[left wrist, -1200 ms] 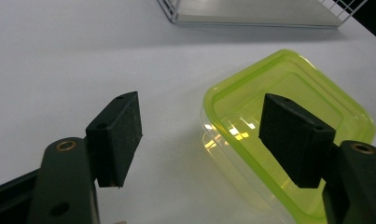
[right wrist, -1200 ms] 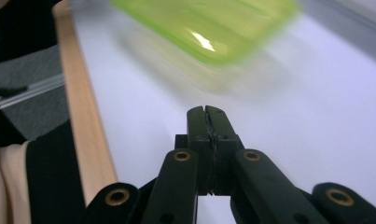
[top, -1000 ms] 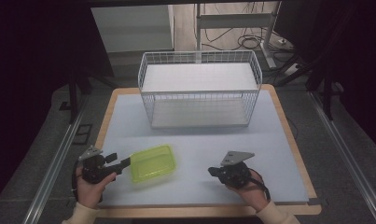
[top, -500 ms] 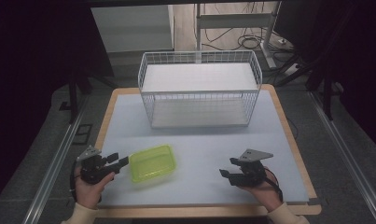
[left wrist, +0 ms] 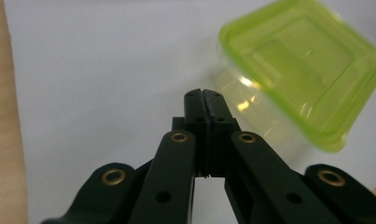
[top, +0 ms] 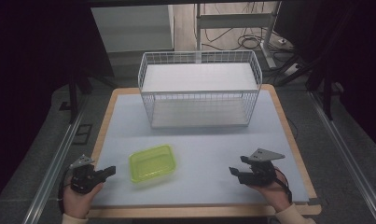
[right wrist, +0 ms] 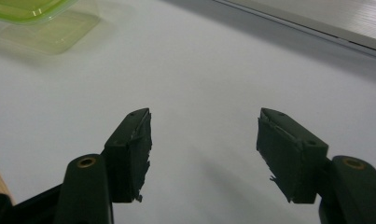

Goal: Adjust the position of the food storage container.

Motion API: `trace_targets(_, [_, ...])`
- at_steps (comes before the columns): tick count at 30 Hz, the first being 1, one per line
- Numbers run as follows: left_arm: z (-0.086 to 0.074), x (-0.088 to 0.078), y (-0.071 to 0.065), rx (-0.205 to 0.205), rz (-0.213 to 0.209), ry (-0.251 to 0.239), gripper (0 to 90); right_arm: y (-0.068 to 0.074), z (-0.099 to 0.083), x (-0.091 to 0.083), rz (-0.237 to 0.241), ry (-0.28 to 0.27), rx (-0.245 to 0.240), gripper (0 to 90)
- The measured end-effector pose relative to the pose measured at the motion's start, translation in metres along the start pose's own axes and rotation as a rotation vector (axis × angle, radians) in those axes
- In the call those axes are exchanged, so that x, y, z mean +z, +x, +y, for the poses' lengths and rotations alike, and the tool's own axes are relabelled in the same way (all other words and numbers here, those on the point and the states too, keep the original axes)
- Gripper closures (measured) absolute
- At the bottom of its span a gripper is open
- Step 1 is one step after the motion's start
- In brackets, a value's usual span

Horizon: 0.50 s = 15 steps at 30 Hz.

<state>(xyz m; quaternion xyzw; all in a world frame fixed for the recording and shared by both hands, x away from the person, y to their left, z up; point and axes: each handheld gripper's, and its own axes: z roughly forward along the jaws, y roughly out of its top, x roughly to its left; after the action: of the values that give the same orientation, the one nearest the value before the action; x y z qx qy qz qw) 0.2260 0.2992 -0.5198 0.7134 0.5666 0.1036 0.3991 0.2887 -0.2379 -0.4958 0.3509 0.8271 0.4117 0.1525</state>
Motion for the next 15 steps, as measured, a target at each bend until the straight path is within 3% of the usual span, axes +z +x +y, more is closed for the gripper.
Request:
trace_targets(3, [0.000,0.011,0.000,-0.017,-0.047,0.035,89.7,-0.002,-0.001,-0.002,-0.016,-0.003,-0.002,35.8])
trace_targets(7, [0.001,0.020,-0.002,-0.012,-0.056,0.066,89.8,-0.002,0.000,-0.003,-0.025,-0.003,-0.004,35.8])
trace_targets(15, [0.010,0.032,-0.008,0.002,-0.083,0.083,89.8,-0.002,0.000,-0.002,-0.036,0.001,-0.012,35.8])
